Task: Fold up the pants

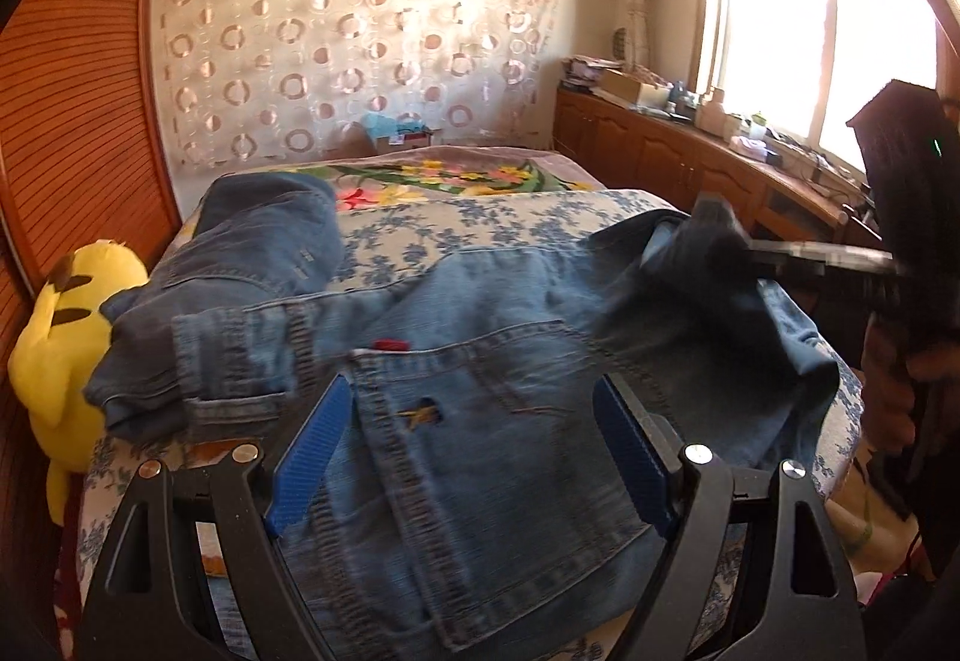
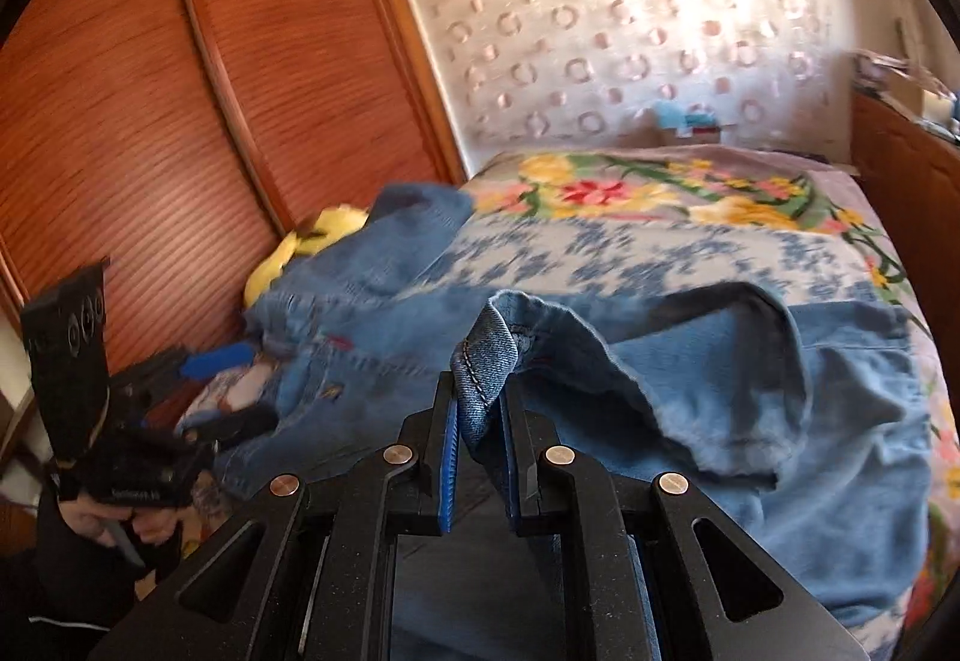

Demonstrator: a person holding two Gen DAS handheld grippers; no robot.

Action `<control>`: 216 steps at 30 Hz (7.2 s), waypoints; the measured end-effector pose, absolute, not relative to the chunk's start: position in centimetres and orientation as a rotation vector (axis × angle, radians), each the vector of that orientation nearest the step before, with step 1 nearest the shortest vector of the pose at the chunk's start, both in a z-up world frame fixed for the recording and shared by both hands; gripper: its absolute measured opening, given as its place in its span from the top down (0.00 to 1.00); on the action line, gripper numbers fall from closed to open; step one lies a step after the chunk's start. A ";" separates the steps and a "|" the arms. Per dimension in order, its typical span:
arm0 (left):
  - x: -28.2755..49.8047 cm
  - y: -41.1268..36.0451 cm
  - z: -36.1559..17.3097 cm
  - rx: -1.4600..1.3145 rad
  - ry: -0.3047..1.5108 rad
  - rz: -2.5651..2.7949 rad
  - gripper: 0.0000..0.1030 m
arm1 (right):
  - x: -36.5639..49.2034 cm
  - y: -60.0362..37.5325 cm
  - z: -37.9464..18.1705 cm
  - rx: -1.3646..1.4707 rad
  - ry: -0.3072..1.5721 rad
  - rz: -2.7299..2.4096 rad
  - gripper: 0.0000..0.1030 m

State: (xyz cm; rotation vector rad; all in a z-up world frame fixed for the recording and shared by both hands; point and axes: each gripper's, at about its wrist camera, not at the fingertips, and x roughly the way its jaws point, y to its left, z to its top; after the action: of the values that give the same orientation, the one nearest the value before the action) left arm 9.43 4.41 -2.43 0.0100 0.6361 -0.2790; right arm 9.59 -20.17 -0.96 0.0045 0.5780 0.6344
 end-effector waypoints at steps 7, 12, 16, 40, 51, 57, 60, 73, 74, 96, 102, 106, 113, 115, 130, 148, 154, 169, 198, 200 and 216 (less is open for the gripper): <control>9.8 4.1 -2.8 0.007 0.642 -0.283 0.19 | 10.0 -19.1 -2.2 -0.073 0.641 0.622 0.64; 10.2 2.7 -3.1 0.023 0.651 -0.316 0.19 | 9.8 -21.7 -0.1 -0.087 0.618 0.561 0.60; 10.7 1.0 -3.5 0.041 0.665 -0.347 0.19 | 9.0 -23.2 -0.1 -0.103 0.605 0.488 0.59; 11.8 -4.7 -4.7 0.103 0.748 -0.475 0.30 | 13.8 -23.9 -3.6 -0.032 0.638 0.384 0.60; 11.9 -6.4 -4.9 0.104 0.763 -0.522 0.67 | 15.0 -24.7 -4.3 -0.015 0.658 0.400 0.84; 10.8 -6.6 -3.9 0.097 0.740 -0.543 0.84 | 13.8 -24.1 -3.3 -0.082 0.588 0.382 0.89; 10.2 -6.3 -3.2 0.079 0.718 -0.552 0.88 | 13.2 -24.1 -2.2 -0.090 0.557 0.398 0.90; 6.8 -2.6 0.5 -0.001 0.617 -0.548 0.91 | 10.7 -22.5 5.4 -0.122 0.399 0.501 0.90; 6.3 -2.2 0.7 -0.008 0.611 -0.544 0.92 | 10.5 -22.2 5.7 -0.127 0.392 0.513 0.90; 2.2 8.3 -1.1 -0.128 0.632 -0.361 0.92 | 13.8 -10.0 6.3 -0.242 0.401 0.764 0.91; 1.5 10.3 -2.1 -0.164 0.645 -0.326 0.92 | 15.7 -6.7 6.3 -0.260 0.434 0.830 0.91; 1.7 11.0 -3.5 -0.178 0.679 -0.314 0.92 | 16.8 -4.8 5.7 -0.282 0.462 0.847 0.90; 1.7 11.0 -4.1 -0.174 0.694 -0.308 0.92 | 18.2 -5.4 5.6 -0.258 0.514 0.851 0.82; 1.6 11.5 -4.2 -0.175 0.698 -0.306 0.91 | 18.4 -6.3 6.0 -0.232 0.502 0.852 0.66; 2.5 12.7 -4.2 -0.163 0.719 -0.236 0.71 | 13.8 -13.7 4.2 -0.229 0.491 0.709 0.57; 4.6 9.7 -2.3 -0.084 0.669 -0.227 0.21 | 10.1 -19.7 -0.5 -0.180 0.618 0.556 0.57; 6.4 7.1 -2.6 -0.054 0.677 -0.265 0.21 | 9.2 -20.9 -1.2 -0.178 0.636 0.536 0.56; 8.4 2.4 -6.8 0.014 0.780 -0.284 0.21 | 7.6 -23.4 -2.5 -0.152 0.643 0.502 0.38; 8.9 2.0 -7.2 0.022 0.782 -0.278 0.21 | 9.7 -45.2 -3.3 -0.049 0.713 0.086 0.39; 9.0 2.0 -7.2 0.022 0.783 -0.278 0.21 | 10.5 -44.9 -3.2 -0.018 0.713 0.096 0.41; 8.9 1.9 -7.2 0.021 0.782 -0.279 0.21 | 10.8 -45.8 -3.1 0.074 0.687 0.142 0.97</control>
State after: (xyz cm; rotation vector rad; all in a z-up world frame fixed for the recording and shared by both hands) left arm 8.93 1.91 -7.19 0.0213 0.7823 -0.2793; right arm 10.81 -45.77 -3.10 0.0745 0.6872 0.1419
